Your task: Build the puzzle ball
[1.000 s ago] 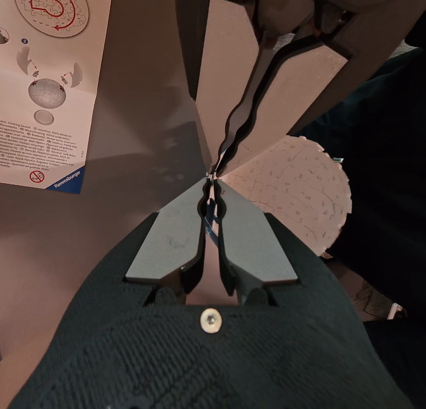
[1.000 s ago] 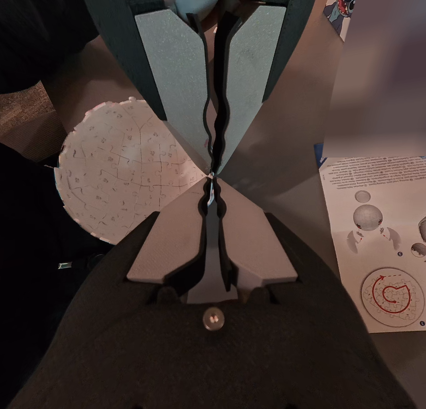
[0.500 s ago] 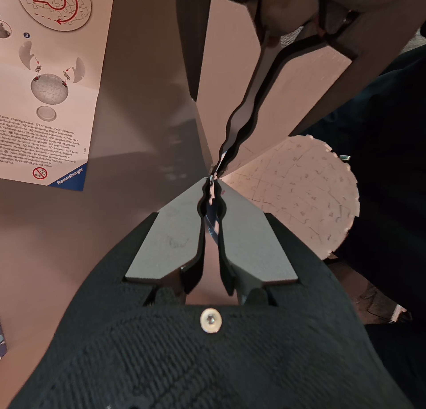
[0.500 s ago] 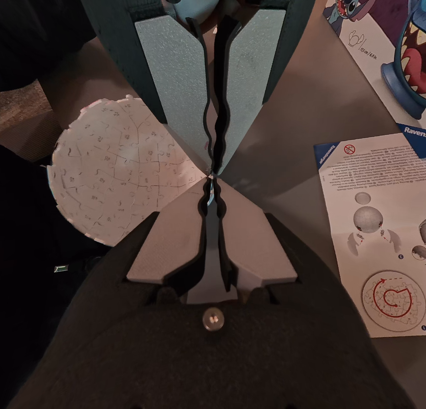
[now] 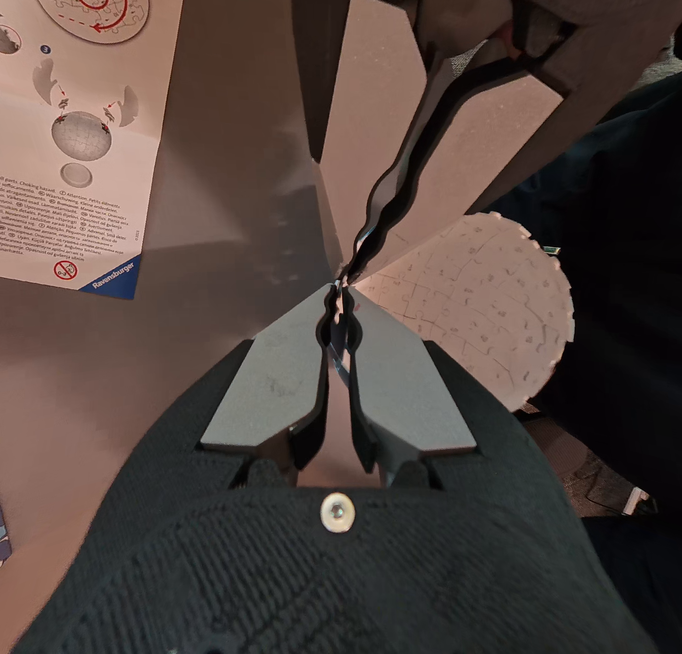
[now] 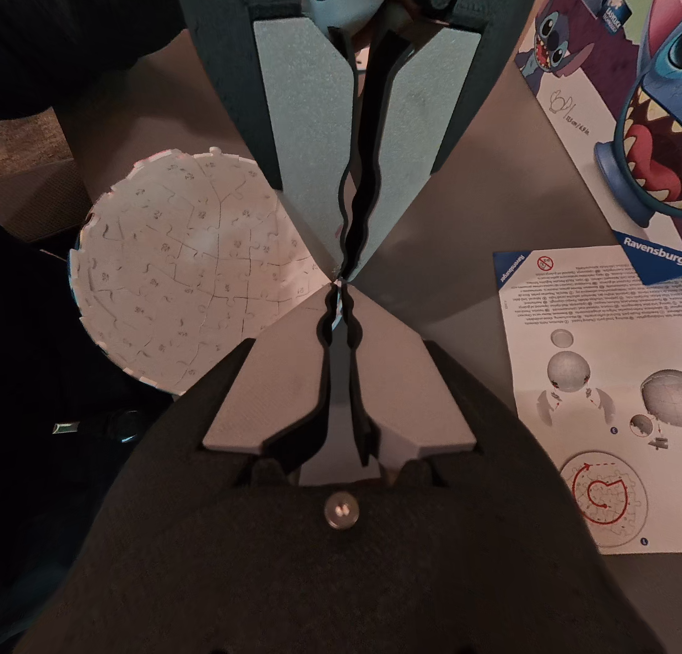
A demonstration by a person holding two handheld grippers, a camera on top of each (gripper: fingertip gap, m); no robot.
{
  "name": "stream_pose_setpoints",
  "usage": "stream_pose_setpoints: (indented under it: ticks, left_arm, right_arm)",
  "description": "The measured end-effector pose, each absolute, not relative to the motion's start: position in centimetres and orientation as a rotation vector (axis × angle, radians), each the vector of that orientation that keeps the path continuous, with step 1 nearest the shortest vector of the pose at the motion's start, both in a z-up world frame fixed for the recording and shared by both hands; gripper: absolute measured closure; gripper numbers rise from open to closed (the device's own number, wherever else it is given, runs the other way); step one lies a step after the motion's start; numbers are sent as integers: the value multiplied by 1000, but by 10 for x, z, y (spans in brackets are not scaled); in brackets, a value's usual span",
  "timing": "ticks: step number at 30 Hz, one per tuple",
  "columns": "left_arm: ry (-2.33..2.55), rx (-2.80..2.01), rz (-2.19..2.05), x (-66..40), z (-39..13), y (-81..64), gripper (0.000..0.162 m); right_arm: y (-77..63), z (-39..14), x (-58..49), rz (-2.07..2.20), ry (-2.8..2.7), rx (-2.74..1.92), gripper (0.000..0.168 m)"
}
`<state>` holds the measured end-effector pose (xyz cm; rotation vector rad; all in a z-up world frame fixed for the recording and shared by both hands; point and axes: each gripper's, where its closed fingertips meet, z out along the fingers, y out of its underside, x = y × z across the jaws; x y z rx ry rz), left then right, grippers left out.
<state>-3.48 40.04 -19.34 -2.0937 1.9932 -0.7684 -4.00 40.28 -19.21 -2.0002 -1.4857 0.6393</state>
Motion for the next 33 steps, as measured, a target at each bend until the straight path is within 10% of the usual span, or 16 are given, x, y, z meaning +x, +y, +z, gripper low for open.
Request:
stream_pose_setpoints:
  ticks: [1,33]
  left_arm:
    - [1991,-2095,-764,-35,-193,400,162]
    - [2109,-1966,-576,-33,-194,397,162]
  right_arm:
    - [403,-192,-40,641,-1487,-1992,168]
    - [400,-192,-37,696,-1428,-2007,164]
